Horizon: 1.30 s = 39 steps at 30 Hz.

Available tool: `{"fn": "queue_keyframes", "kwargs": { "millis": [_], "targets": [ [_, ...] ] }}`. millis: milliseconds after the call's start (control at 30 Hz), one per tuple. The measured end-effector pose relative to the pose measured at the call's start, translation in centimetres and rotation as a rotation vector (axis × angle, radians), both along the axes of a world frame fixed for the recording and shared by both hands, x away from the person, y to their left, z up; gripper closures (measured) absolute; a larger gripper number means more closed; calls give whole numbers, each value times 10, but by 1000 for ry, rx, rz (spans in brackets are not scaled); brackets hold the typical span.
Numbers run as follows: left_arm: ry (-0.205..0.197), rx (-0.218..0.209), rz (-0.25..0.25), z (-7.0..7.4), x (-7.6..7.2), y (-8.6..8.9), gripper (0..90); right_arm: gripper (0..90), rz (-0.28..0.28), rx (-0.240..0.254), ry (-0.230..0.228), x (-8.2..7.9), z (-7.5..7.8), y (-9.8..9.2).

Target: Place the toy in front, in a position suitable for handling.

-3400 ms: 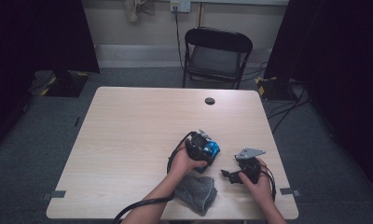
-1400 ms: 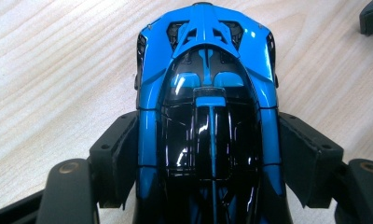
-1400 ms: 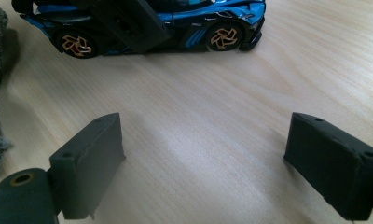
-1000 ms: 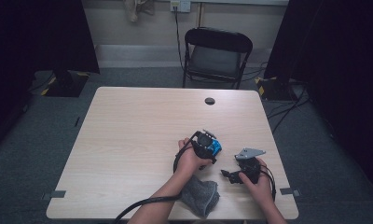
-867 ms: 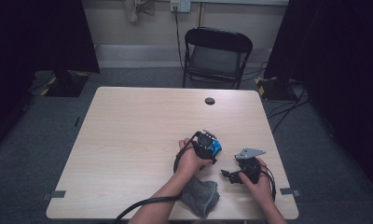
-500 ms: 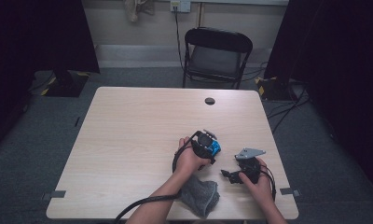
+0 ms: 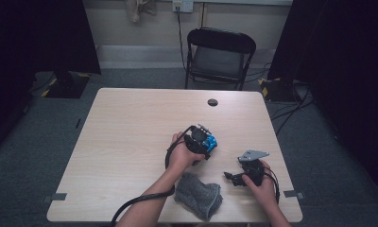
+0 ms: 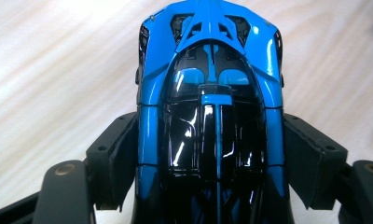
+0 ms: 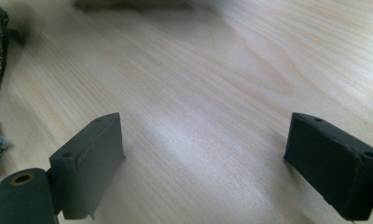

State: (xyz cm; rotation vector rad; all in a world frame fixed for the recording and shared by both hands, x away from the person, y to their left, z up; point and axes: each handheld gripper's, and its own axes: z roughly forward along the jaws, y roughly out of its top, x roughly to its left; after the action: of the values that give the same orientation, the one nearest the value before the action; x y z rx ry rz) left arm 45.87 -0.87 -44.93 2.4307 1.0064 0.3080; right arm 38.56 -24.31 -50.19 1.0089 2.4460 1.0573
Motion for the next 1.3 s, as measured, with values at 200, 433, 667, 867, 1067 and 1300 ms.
{"fn": "queue_keyframes", "kwargs": {
  "millis": [200, 433, 667, 867, 1067, 1300],
  "targets": [
    [-23, 9, -7, 9, 9, 27, 263, 107, 1, 0, 0, 0, 0, 0],
    [-23, 27, 25, 6, 17, 57, 264, 107, 0, 1, 0, 0, 0, 0],
    [-20, 48, 7, -7, 21, 83, 285, 107, 0, 1, 0, 0, 0, 0],
    [-35, 52, 16, -10, 27, 99, 285, 107, 0, 1, 0, 0, 0, 0],
    [-28, 50, 28, -12, 32, 111, 285, 107, 0, 1, 0, 0, 0, 0],
    [4, 27, 13, -17, 34, 117, 285, 107, 0, 1, 0, 0, 0, 0]
  ]
}}
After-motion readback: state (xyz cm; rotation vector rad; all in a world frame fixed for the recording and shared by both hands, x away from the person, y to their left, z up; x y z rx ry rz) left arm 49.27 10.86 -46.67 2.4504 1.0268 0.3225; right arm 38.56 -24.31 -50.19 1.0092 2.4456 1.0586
